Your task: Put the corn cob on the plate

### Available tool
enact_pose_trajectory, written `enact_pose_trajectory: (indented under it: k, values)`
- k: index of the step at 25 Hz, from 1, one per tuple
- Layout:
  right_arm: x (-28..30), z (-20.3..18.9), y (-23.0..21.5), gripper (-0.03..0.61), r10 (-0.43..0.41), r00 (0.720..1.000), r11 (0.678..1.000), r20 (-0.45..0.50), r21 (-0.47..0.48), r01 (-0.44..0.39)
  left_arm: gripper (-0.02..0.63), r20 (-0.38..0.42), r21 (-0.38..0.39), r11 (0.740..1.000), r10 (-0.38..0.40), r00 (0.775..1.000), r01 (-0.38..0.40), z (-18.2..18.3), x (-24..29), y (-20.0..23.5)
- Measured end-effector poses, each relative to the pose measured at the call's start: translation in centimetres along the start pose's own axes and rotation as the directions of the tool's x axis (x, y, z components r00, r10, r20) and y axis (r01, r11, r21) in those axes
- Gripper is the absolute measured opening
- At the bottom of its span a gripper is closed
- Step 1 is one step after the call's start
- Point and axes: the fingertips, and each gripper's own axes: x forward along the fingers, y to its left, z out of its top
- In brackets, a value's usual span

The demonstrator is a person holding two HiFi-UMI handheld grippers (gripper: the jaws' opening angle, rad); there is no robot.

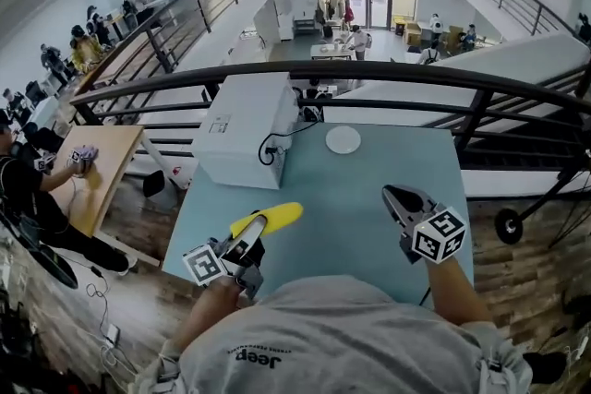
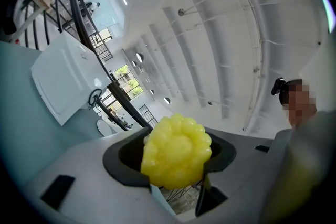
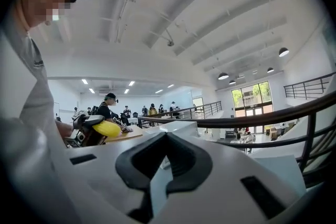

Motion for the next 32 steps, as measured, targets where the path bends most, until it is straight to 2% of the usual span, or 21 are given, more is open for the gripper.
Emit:
enact_pose_trajectory:
  k: [3, 7, 12, 16, 23, 28, 32]
  values:
    - [-0.9, -0.7, -3.9, 0.017, -0.007, 1.0, 0.999, 0.011, 0.04, 0.007, 0.255, -0.03, 0.012, 1.0, 0.019, 0.999, -0.019, -0.6, 4.2, 0.0]
    - [0.3, -4.3, -7.4, 0.017, -0.049, 0.998, 0.992, -0.026, 0.118, 0.052, 0.255, -0.089, 0.0, 1.0, 0.025, 0.996, -0.025, -1.1, 7.7, 2.7]
    - [4.7, -8.4, -8.7, 0.017, -0.108, 0.987, 0.986, -0.118, 0.117, 0.121, 0.255, -0.213, 0.032, 0.999, 0.041, 0.976, -0.035, -1.1, 10.4, 8.9]
    - [7.8, -9.6, -9.0, 0.017, -0.124, 0.978, 0.981, -0.168, 0.128, 0.147, 0.255, -0.297, 0.048, 0.999, 0.031, 0.955, -0.017, -0.9, 14.0, 11.9]
    - [9.7, -8.8, -14.4, 0.016, -0.176, 0.967, 0.974, -0.184, 0.108, 0.197, 0.255, -0.304, 0.048, 0.999, 0.001, 0.953, 0.014, -1.2, 20.5, 15.0]
    - [10.6, -7.8, -17.5, 0.017, -0.191, 0.97, 0.972, -0.151, 0.106, 0.208, 0.255, -0.305, 0.055, 0.998, 0.011, 0.952, 0.006, -1.1, 23.1, 15.8]
    - [10.8, -7.1, -17.9, 0.017, -0.184, 0.977, 0.969, -0.11, 0.149, 0.199, 0.255, -0.32, 0.057, 0.998, -0.003, 0.947, 0.022, -1.1, 23.8, 15.5]
